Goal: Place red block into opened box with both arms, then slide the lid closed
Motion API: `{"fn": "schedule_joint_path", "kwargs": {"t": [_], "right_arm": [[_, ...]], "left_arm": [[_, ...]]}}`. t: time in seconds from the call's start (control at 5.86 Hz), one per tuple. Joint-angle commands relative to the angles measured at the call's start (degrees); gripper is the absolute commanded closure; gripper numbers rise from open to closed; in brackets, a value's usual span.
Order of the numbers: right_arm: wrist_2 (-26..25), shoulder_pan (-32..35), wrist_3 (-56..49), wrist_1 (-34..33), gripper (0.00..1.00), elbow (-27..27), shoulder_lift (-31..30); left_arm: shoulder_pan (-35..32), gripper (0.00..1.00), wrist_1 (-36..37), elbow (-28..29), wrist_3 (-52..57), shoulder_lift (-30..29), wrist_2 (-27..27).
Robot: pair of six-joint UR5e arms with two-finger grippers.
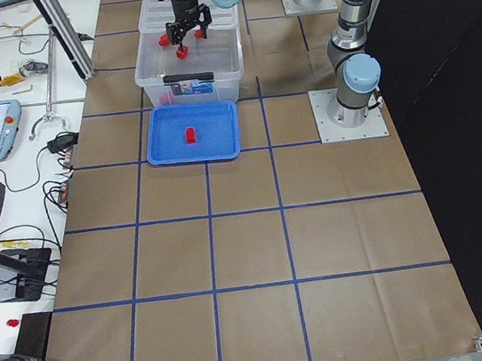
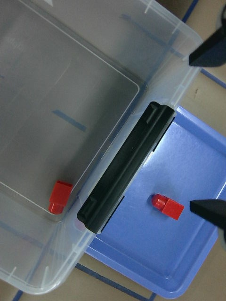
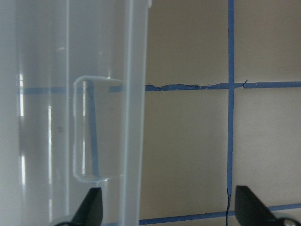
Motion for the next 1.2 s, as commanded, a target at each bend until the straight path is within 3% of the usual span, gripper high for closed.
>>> {"fn": "schedule_joint_path", "kwargs": {"t": [0.0, 0.34, 0.51, 0.85, 1.02], "right_arm": [[0.6, 6.6, 7.4, 2.5, 0.00, -0.4, -3.8], [0.7, 16.1, 18.7, 11.1, 0.00, -8.1, -3.6], [4.4, 20.2, 25.4, 17.4, 0.00, -11.7, -3.1], [5.2, 31.1, 33.6, 18.7, 0.00, -16.0, -1.0], [5.1, 35.8, 38.7, 20.6, 0.00, -18.7, 1.1]], "left_arm": [[1.6, 0.02, -0.1, 0.0, 11.0, 0.0, 0.1], [3.4, 0.02, -0.2, -0.1, 16.2, -0.7, 0.3], [3.5, 0.02, 1.0, 0.0, 18.7, -0.3, 2.0], [5.6, 0.02, 3.1, -2.4, 24.7, -2.2, 3.3], [7.8, 0.02, 11.7, -7.2, 27.9, -3.4, 3.2]]}}
